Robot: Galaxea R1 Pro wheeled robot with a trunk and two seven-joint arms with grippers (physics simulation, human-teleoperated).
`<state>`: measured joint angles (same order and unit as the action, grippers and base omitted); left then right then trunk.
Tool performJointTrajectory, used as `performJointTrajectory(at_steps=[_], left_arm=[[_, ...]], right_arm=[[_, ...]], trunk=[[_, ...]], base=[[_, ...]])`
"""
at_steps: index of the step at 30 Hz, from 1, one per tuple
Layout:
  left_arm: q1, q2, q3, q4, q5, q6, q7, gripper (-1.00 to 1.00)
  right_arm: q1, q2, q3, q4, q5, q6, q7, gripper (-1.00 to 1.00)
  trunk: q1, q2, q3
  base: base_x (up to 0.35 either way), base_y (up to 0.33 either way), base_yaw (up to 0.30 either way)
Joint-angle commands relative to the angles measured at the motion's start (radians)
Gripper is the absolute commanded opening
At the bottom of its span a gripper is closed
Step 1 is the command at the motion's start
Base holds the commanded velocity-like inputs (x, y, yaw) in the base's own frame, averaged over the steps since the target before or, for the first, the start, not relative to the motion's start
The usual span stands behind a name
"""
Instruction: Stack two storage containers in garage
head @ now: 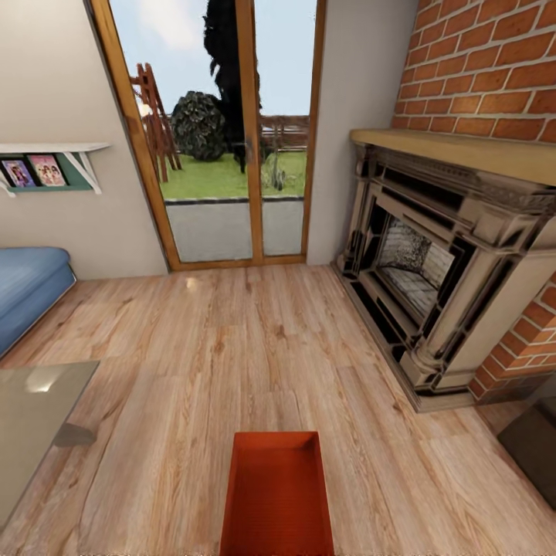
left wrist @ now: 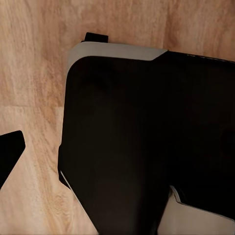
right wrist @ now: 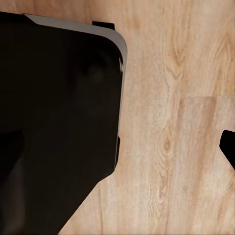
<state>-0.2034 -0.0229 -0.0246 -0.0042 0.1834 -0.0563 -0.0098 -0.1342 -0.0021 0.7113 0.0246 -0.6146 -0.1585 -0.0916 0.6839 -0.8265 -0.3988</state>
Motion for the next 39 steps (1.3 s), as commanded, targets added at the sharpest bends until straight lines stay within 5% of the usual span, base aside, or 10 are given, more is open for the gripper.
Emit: performJointTrajectory(at_steps=[1,39], left_arm=[[-0.001,0.000,-0.003,0.001,0.008,-0.004,-0.001,1.00],[-0.001,0.000,-0.003,0.001,0.008,-0.004,-0.001,1.00]], right_arm=[[-0.001,0.001,0.008,0.002,-0.007,-0.004,0.000,1.00],[-0.001,0.003,0.008,0.003,0.002,-0.004,0.000,1.00]], trunk=[[0.000,-0.001,-0.003],[0.000,-0.001,-0.063]], base=[[0.000,0.000,0.000],[0.000,0.000,0.000]])
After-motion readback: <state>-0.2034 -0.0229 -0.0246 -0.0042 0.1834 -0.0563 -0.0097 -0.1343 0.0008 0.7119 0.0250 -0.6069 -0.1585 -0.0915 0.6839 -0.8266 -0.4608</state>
